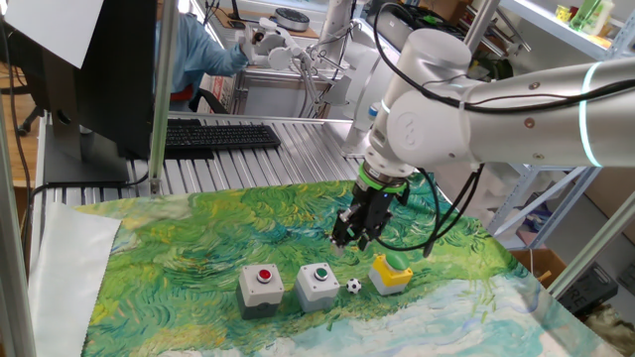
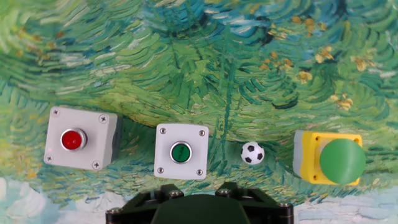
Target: Press three buttons from left to right in sequence
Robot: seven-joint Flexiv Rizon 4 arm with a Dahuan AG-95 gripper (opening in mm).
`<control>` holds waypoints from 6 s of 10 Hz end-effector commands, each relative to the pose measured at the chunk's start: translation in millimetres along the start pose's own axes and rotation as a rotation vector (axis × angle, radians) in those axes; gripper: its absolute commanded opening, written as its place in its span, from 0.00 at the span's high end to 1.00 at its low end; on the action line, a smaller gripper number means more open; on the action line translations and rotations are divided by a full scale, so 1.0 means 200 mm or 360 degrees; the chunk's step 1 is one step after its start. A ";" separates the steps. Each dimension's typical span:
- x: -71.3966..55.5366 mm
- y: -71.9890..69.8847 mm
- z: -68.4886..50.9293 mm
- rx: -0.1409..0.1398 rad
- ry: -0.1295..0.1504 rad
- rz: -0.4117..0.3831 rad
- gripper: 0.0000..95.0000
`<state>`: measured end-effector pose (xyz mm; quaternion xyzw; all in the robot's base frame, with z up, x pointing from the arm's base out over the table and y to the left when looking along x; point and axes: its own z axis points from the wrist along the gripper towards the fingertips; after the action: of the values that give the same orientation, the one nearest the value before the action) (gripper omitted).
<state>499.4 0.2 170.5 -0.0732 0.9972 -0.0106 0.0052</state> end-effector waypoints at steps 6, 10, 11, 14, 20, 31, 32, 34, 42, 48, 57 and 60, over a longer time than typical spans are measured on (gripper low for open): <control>0.00 -0.01 0.00 0.0002 -0.0002 0.0013 1.00; 0.01 -0.06 -0.02 0.0005 -0.0006 -0.0012 1.00; 0.02 -0.13 -0.02 0.0006 -0.0007 -0.0040 1.00; 0.03 -0.31 0.03 0.0008 -0.0025 -0.0110 1.00; -0.08 -0.50 -0.06 0.0009 -0.0022 -0.0123 1.00; -0.08 -0.49 -0.06 -0.0162 -0.0040 -0.0079 1.00; -0.08 -0.49 -0.06 -0.0201 -0.0048 -0.0084 1.00; -0.08 -0.49 -0.06 -0.0197 -0.0052 -0.0056 1.00; -0.08 -0.49 -0.06 -0.0034 -0.0028 -0.0012 1.00; -0.08 -0.49 -0.06 -0.0088 -0.0098 0.0026 1.00; -0.07 -0.50 -0.07 -0.0051 -0.0103 0.0083 1.00; -0.07 -0.50 -0.07 -0.0055 -0.0097 0.0100 1.00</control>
<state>528.0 -95.8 186.1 -0.0389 0.9986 0.0042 0.0362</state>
